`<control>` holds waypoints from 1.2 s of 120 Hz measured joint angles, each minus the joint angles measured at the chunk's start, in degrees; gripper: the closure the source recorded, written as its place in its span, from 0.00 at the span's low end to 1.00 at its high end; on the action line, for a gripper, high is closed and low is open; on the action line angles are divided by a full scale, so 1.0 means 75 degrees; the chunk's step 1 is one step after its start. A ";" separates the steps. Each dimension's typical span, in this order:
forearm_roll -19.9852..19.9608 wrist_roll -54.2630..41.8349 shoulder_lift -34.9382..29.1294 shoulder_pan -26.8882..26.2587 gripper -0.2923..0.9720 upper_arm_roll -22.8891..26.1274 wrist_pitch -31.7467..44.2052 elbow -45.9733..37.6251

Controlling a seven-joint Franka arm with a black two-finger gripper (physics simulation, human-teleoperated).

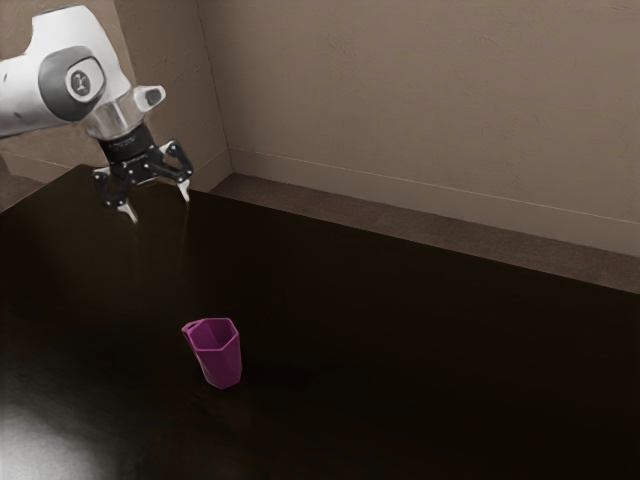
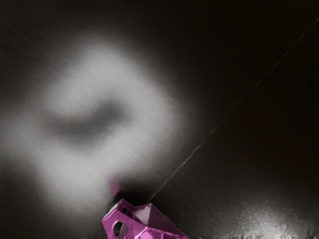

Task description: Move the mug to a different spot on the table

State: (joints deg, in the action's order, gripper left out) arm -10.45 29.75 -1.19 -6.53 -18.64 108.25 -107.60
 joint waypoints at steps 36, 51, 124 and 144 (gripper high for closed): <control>0.0820 -0.1163 -0.0199 0.0034 0.23 0.1621 -0.1817 0.2004; 0.0890 -0.1694 -0.0154 -0.0295 0.23 0.1936 -0.2204 0.2308; 0.1056 -0.3242 -0.0100 0.0278 0.23 0.1963 -0.2563 0.2324; 0.1057 -0.3458 -0.0106 0.0104 0.23 0.1968 -0.2576 0.2321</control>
State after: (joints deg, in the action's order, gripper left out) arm -2.52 3.82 -1.99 -5.75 -3.88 88.93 -90.20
